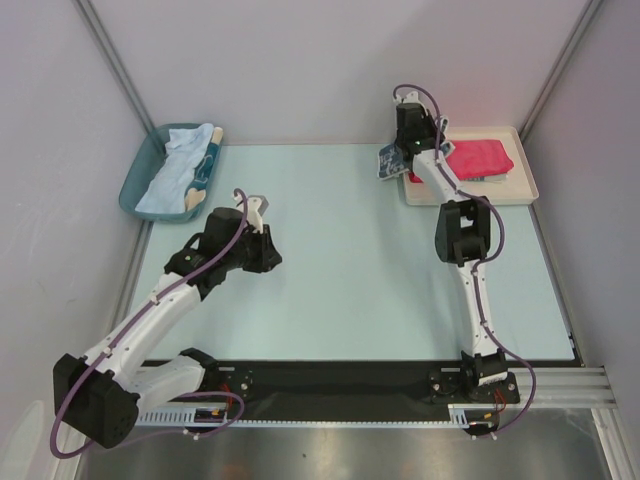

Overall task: Fold and stack the towels
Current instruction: Neatly place the folded towel into the bin

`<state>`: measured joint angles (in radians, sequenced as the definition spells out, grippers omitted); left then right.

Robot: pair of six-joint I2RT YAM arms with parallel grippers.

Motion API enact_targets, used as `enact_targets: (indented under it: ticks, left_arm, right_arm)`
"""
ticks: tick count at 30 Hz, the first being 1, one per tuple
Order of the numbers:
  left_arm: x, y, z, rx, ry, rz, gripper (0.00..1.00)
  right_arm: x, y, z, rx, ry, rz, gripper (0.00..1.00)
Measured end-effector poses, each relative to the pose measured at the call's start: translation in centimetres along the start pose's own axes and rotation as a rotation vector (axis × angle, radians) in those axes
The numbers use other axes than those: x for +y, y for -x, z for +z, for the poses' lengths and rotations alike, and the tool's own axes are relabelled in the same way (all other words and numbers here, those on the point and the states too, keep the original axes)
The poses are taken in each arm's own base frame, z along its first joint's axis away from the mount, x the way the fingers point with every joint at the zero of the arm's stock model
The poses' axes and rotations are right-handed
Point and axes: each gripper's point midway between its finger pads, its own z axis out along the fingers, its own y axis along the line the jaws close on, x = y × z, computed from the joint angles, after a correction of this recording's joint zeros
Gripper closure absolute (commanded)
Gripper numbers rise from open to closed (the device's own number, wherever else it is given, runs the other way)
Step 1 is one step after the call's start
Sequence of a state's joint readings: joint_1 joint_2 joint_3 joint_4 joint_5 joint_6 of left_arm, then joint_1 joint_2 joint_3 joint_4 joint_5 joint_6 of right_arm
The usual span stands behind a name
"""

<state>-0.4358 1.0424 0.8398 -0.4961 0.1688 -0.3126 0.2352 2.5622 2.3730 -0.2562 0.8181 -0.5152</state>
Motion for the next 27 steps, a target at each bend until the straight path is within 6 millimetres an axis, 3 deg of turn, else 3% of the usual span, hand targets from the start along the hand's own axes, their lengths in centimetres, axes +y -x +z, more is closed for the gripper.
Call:
enact_targets:
  ticks: [11, 16, 18, 19, 22, 23, 26, 27]
  left_arm:
    - [-0.3, -0.1, 0.0, 0.006, -0.016, -0.001, 0.75]
    - [-0.3, -0.3, 0.0, 0.011, -0.019, -0.002, 0.75]
    - [-0.3, -0.4, 0.1, 0.015, -0.021, -0.002, 0.74]
    - [-0.3, -0.4, 0.1, 0.018, -0.022, -0.003, 0.74]
    - [-0.4, -0.7, 0.4, 0.034, -0.033, -0.005, 0.72]
    - [-0.4, -0.8, 0.4, 0.038, -0.034, -0.006, 0.71]
    - [-0.4, -1.0, 0.6, 0.047, -0.037, -0.004, 0.7]
    - [-0.4, -1.0, 0.6, 0.047, -0.038, -0.002, 0.7]
  right_arm:
    - [-5.4, 2.3, -0.8, -0.044, -0.022, 0.076, 1.0]
    - [-7.5, 1.9, -0.1, -0.038, -0.025, 0.114, 1.0]
    - [-7.9, 1.1, 0.5, -0.024, -0.019, 0.126, 0.93]
    - [-8.0, 0.5, 0.8, -0.016, -0.011, 0.132, 0.88]
    - [-8.0, -1.1, 2.1, 0.01, 0.016, 0.168, 0.5]
    - [-7.9, -1.9, 2.6, 0.021, 0.027, 0.183, 0.27]
    - [-7.7, -4.2, 4.0, 0.062, 0.069, 0.225, 0.03]
    - [-7.6, -4.9, 4.3, 0.075, 0.086, 0.246, 0.0]
